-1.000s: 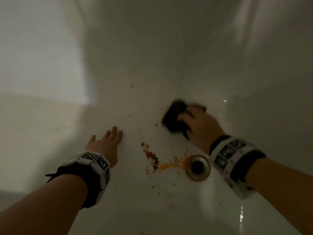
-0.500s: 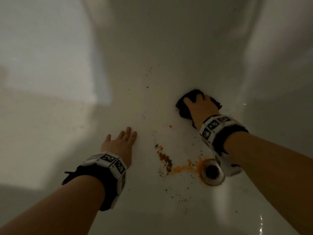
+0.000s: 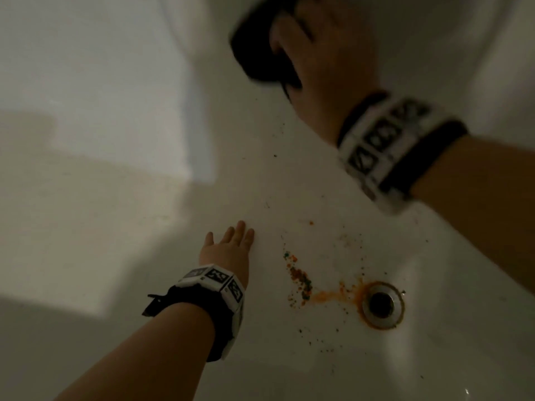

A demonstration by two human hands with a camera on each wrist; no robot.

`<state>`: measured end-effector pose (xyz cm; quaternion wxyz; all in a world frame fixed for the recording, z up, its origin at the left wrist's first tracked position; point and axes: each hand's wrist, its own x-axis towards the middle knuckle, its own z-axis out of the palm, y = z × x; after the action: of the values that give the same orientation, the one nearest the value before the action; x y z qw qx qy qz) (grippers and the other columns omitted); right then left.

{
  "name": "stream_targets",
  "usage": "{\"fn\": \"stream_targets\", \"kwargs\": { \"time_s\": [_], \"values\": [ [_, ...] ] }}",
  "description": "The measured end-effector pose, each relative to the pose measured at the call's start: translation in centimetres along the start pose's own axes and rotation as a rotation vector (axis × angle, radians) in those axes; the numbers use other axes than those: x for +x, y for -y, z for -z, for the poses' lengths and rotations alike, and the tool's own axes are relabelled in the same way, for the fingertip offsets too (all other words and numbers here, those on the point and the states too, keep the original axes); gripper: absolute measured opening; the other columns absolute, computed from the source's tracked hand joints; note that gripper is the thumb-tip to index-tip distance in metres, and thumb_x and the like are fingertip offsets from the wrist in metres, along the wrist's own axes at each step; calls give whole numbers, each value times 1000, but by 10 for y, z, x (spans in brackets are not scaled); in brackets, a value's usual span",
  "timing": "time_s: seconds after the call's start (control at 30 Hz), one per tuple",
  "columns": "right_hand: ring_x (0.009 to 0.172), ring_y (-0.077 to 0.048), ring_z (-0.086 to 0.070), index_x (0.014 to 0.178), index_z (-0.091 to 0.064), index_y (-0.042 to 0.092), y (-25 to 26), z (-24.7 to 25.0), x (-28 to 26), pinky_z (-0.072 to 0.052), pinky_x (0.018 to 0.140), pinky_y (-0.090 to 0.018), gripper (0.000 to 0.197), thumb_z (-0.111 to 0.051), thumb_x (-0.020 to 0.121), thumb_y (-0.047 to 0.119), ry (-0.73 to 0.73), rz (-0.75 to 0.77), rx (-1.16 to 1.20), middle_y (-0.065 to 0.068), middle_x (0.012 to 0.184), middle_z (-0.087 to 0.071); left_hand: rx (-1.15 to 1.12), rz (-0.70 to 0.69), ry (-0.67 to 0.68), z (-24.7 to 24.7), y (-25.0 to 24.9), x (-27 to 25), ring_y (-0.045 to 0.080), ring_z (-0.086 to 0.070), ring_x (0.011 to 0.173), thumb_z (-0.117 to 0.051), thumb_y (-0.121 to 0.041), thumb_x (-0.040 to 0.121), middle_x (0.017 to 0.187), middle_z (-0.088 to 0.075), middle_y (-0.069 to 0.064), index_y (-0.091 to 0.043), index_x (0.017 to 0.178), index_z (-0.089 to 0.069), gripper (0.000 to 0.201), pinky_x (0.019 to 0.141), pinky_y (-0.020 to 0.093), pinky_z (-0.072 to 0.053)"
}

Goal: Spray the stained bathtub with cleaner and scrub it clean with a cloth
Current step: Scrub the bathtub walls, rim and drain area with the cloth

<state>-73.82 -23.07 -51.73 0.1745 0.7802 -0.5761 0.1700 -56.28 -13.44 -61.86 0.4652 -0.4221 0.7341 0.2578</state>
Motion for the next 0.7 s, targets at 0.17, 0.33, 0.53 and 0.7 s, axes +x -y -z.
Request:
{"fn": "stream_targets", "kwargs": {
  "time_s": [0.17,0.33,0.53,0.7],
  "values": [
    [59,-17,-68,76,-75,25,17,-26,42,-50,50,-22,53,-26,83,7,82,22,-189,-5,71,-72,-10,-11,-14,-2,1,2,17,7,147,-34,-16,97,155,24,-1,-22,148,19,74,120,44,1],
    [132,-40,-28,144,-27,12,29,-60,3,-33,103,-46,47,-32,97,11,851,-83,49,-23,150,-17,-22,-22,-30,-5,2,1,17,9,146,-36,-15,96,155,25,-1,-22,148,19,76,120,43,1],
    [141,-39,-9,149,-9,21,45,-74,-70,-21,112,-47,74,-54,90,21,1274,-156,209,-16,155,-1,-8,-36,-24,-5,5,1,17,8,146,-36,-14,96,155,25,-1,-23,148,19,77,120,44,1],
    [130,-29,-36,139,-37,16,55,-45,-113,-33,105,-37,45,-43,95,24,1398,-168,415,-13,143,-33,8,-34,-15,1,3,3,17,6,147,-36,-18,95,156,22,0,-22,149,17,76,119,45,2]
  ]
}}
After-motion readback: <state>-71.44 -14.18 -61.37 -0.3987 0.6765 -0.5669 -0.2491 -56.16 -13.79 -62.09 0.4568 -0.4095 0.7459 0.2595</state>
